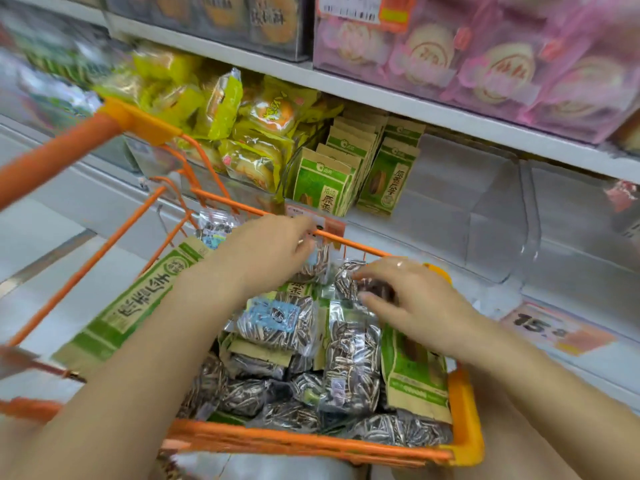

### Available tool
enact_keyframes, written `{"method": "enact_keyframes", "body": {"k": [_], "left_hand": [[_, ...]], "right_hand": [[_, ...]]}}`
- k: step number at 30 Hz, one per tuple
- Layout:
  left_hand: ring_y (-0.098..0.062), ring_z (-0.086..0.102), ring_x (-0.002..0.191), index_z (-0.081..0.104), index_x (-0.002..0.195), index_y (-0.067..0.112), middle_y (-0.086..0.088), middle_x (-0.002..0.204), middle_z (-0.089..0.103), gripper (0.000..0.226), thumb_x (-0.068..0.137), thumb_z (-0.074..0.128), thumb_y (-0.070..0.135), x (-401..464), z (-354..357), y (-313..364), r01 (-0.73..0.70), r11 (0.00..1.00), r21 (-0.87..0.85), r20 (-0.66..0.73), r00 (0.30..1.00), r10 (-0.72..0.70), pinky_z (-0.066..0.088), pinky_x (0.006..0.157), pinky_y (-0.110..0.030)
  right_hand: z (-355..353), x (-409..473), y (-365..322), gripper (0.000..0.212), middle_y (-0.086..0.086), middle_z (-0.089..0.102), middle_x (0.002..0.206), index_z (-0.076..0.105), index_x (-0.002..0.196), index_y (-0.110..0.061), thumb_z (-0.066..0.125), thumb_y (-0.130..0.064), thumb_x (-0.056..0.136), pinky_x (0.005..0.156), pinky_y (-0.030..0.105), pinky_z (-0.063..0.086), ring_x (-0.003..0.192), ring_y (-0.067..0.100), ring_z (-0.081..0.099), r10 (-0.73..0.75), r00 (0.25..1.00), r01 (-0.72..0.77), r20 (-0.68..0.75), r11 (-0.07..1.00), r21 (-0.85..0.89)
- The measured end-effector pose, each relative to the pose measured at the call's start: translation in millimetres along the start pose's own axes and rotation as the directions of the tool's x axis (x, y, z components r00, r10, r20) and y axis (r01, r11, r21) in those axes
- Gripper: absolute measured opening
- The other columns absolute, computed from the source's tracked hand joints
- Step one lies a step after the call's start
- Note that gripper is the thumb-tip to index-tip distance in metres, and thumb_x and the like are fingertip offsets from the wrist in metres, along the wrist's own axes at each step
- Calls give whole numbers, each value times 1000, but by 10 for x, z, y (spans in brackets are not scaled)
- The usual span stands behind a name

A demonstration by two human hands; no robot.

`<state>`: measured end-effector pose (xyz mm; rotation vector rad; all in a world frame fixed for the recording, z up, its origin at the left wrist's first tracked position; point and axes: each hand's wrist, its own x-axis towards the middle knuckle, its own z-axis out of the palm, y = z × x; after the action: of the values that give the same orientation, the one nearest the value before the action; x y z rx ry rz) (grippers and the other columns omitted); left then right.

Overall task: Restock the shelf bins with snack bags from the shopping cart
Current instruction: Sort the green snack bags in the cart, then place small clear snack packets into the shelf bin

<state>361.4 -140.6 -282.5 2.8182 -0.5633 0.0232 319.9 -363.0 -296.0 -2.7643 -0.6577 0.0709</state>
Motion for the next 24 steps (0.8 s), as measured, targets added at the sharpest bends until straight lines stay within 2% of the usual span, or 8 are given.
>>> {"method": "enact_keyframes", "body": {"k": [3,5,7,9,13,18,22,24], "left_hand": [[-18,61,103,44,136,26,1,123,62,41,97,42,41,-377,-2,-78,100,994,-54,26,995,-99,52,83,-37],[-14,58,107,41,138,29,6,128,58,49,95,43,51,-586,63,-68,110,990,-90,88,991,-102,51,86,-34],[-12,47,121,37,140,30,8,137,50,56,91,43,57,-735,157,-32,90,990,-106,148,986,-74,45,95,-32],[-11,30,135,28,145,30,8,147,35,68,87,47,62,-811,251,1,53,995,-88,162,986,-38,31,109,-30],[-12,4,145,5,150,35,10,158,8,99,75,61,66,-831,345,30,57,995,-76,173,984,-44,12,117,-33],[-13,-5,146,2,150,34,8,159,2,109,69,67,66,-846,421,25,50,998,27,246,968,-56,4,117,-35],[-12,13,142,18,147,30,10,151,22,95,72,71,57,-848,415,59,41,999,1,183,982,-41,19,114,-30],[-8,33,131,26,142,33,17,137,37,90,69,70,62,-880,359,74,78,982,-173,75,995,-66,36,104,-27]], "right_hand": [[162,-155,-82,62,-6,53,136,43,138,-30,30,-62,87,108,33,34,127,16,47,-7,995,16,96,995,-94],[235,-209,-118,85,-5,34,153,18,151,-30,27,-77,81,118,31,15,141,16,29,17,987,7,160,989,-147],[255,-220,-164,101,-3,14,160,-7,152,-30,28,-84,75,120,33,-3,147,15,12,36,974,11,222,978,-208],[242,-217,-215,114,0,0,162,-15,151,-28,17,-91,62,117,36,-14,149,16,1,43,961,38,272,958,-283],[245,-275,-337,100,9,3,161,-2,153,-21,33,-80,80,114,40,-18,149,21,4,25,962,80,272,926,-369],[232,-295,-404,107,6,25,154,-3,153,-19,45,-77,78,116,44,-18,145,20,15,24,966,80,257,919,-387],[247,-250,-479,118,2,29,149,-1,153,-20,56,-79,69,115,40,-19,144,18,18,25,970,45,241,960,-278],[275,-233,-513,111,-4,34,141,12,152,-24,60,-77,67,114,37,-18,141,15,22,26,977,12,209,984,-178]]}}
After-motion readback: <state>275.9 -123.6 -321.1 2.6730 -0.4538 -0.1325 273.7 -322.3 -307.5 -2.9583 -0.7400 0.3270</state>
